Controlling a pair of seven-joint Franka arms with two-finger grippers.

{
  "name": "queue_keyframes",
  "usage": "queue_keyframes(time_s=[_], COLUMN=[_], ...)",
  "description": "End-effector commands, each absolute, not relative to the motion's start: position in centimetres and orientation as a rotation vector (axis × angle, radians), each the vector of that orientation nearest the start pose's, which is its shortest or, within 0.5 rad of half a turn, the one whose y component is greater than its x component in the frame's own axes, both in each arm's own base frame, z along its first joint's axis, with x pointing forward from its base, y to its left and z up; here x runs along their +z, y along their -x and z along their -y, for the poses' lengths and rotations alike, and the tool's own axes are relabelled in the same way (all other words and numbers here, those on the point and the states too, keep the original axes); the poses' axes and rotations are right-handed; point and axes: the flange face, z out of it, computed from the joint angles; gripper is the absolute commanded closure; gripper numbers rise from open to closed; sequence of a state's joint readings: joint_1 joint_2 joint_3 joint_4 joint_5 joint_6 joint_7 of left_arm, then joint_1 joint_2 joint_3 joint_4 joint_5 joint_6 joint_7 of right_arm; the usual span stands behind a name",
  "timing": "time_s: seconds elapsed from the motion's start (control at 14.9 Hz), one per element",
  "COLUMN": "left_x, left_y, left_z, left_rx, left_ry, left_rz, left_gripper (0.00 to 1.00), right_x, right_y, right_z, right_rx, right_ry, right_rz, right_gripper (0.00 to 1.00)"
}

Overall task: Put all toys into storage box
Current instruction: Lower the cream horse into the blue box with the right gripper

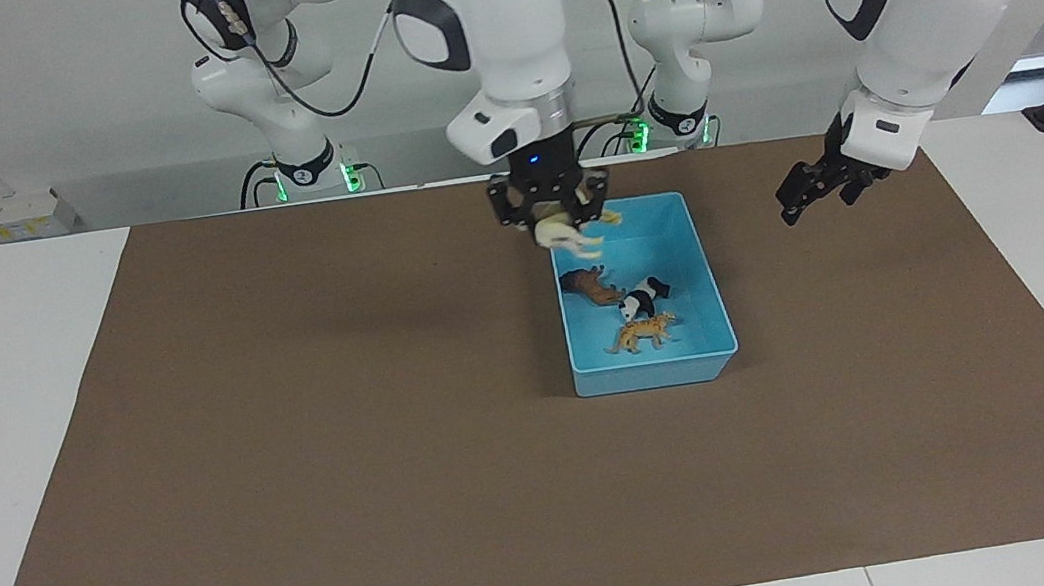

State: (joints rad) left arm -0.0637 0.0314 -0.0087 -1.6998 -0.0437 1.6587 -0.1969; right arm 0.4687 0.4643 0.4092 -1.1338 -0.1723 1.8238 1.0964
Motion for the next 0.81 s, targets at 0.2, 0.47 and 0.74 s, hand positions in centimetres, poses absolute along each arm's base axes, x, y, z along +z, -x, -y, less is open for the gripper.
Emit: queue_keyframes(time_s=[0.2, 0.47, 0.74], left_x=[57.3, 57.4, 58.2], left_y=[-54.0, -54.2, -55.6], left_z=[3.3, 3.4, 2.8], left_rx=[0.169, 0.146, 0.139], left_ry=[3.146, 3.152, 3.152], left_rz=[0.091, -0.051, -0.04], left_gripper=[0.0, 0.0, 0.0], right_x=[47.8, 45.2, 45.5], right_y=[-51.4, -51.3, -51.3], right_z=[-53.7, -54.2, -54.2], right_rx=[-0.228, -0.208, -0.188], right_ry=[2.86, 2.881, 2.878], right_rz=[-0.278, -0.272, -0.352], right_gripper=[1.0, 0.95, 0.0])
